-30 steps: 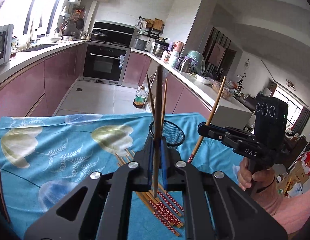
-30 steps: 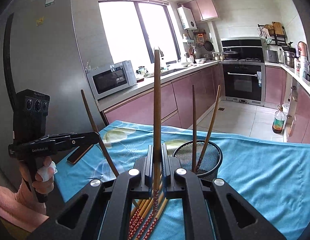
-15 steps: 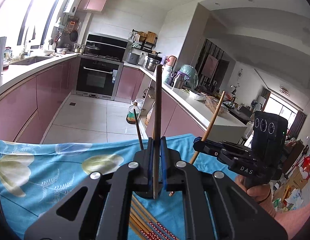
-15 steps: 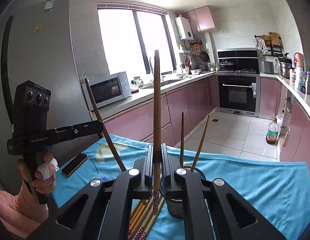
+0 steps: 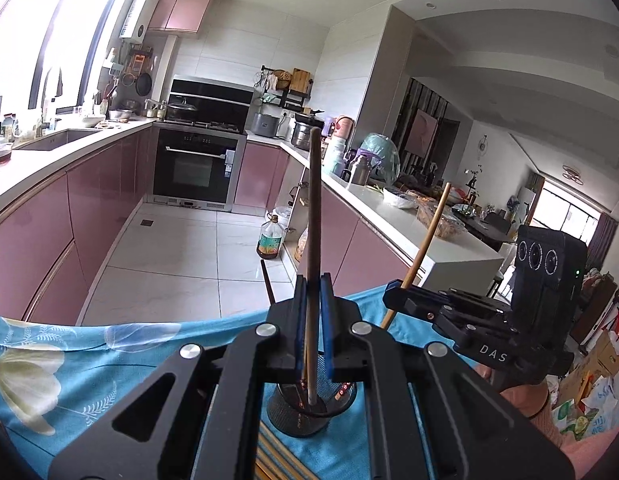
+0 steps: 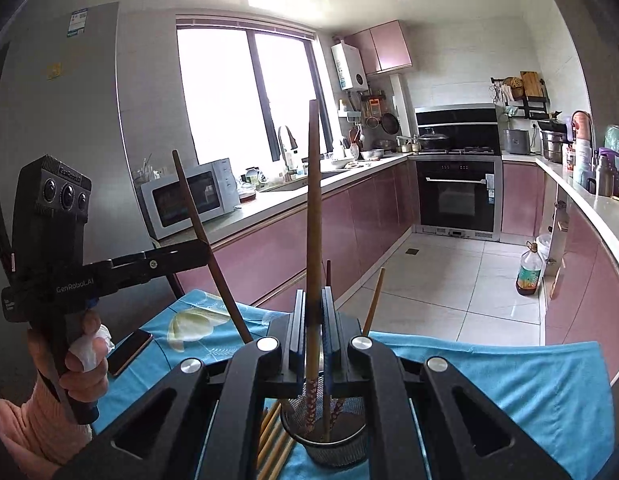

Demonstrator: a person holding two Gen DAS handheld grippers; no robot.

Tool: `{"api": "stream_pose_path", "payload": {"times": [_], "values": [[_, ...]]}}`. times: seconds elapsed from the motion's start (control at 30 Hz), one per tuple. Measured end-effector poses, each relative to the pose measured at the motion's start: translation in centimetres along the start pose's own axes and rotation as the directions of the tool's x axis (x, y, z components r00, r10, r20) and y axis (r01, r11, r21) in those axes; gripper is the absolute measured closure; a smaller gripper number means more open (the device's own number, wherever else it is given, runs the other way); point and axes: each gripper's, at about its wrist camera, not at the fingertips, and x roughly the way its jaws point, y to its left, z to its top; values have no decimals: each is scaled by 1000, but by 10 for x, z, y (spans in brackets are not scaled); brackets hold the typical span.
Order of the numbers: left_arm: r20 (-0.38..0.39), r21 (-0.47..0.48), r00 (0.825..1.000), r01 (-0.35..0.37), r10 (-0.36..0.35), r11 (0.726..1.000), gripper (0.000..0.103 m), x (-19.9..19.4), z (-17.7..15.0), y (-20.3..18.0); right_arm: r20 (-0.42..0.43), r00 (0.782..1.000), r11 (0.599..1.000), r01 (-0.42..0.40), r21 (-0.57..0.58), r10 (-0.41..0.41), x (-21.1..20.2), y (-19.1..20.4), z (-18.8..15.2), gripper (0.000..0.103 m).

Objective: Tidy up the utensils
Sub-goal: 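Lift the chopstick with the right gripper and drop it into the mesh cup, then open the right gripper over the cup and withdraw it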

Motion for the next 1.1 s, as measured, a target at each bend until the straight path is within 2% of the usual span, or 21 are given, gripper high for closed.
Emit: {"api": "stream_pose_path", "payload": {"times": [0.3, 0.53, 0.63, 0.8, 1.0, 1.1], "values": [[-122, 7, 992, -29, 30, 1000, 96, 48, -17, 11, -124, 992, 999, 34, 13, -32, 35, -9, -17, 97], [-219, -3, 975, -32, 31, 999, 96, 81, -35, 20, -241, 969, 997, 59, 43, -47, 61, -21, -34, 96], [-230, -2, 973, -35, 34, 999, 96, 90, -37, 22, -280, 959, 996, 70, 57, -51, 70, -25, -39, 96], [-233, 7, 971, -53, 53, 999, 96, 100, -38, 26, -300, 952, 993, 84, 79, -56, 81, -31, -44, 94], [-242, -6, 967, -84, 80, 996, 95, 100, -43, 33, -283, 957, 991, 90, 96, -60, 80, -37, -41, 93], [-243, -11, 966, -90, 85, 996, 95, 100, -47, 35, -274, 959, 991, 94, 90, -66, 77, -36, -42, 88]]}}
